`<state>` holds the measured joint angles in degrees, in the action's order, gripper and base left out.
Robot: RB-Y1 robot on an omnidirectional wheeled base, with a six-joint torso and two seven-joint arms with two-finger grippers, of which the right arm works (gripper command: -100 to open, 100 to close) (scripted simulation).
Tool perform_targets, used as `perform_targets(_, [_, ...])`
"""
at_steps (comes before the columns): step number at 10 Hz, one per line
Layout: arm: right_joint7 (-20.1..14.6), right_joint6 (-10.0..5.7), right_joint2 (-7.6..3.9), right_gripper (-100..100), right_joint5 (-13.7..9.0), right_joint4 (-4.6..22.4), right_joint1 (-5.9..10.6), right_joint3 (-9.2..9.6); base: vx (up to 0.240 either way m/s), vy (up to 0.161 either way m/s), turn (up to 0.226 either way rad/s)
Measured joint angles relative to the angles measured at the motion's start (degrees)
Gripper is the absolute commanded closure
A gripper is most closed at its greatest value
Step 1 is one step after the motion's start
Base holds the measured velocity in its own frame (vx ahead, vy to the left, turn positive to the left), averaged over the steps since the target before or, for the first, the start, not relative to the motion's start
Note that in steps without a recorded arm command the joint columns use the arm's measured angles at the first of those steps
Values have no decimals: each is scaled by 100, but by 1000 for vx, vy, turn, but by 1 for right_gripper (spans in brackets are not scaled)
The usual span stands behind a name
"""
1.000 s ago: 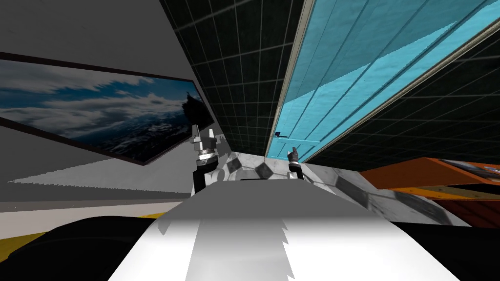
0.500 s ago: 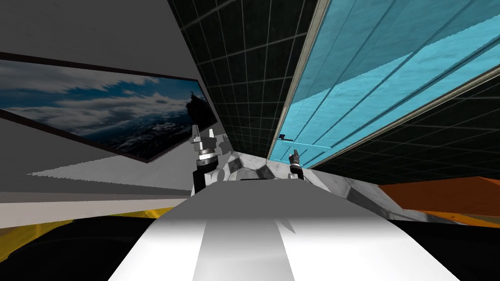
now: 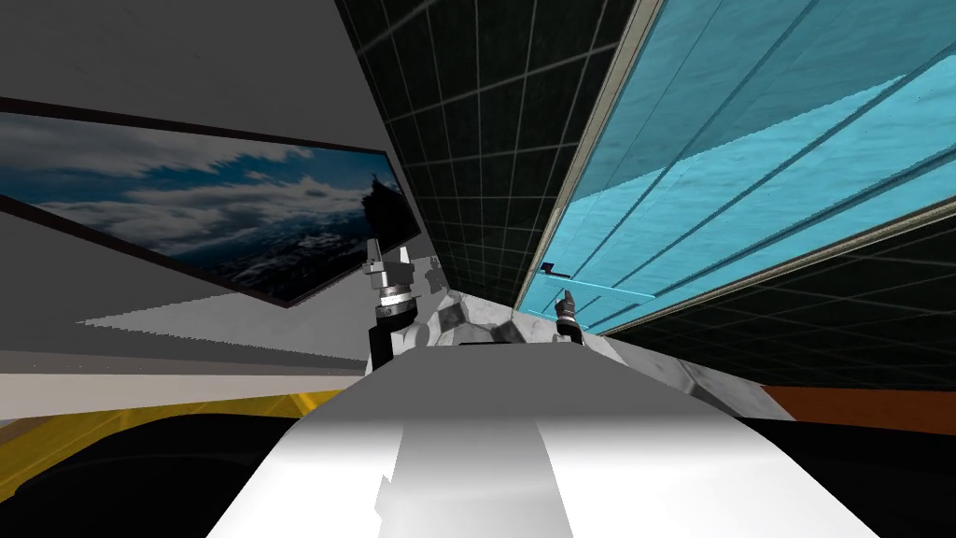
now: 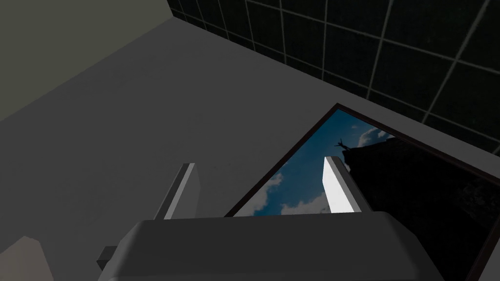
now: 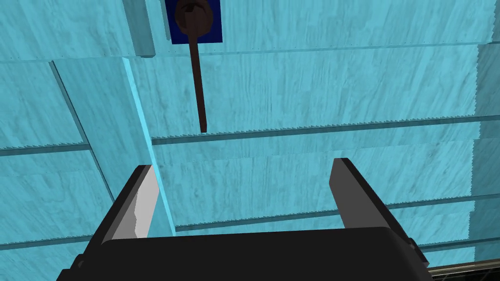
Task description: Pull the door open
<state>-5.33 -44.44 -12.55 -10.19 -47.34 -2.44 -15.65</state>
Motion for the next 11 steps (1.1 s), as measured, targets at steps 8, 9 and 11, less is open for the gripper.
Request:
perform_targets(8, [17,-222,-90,-100,-98,909,238,-236,64,-40,93])
perform_targets(9, [15,-226,-91,-100,-99,918,241,-238,114,-60,12])
perform_targets(11, [30,-235,-83,-100,-107,944,251,-253,184,-99,28])
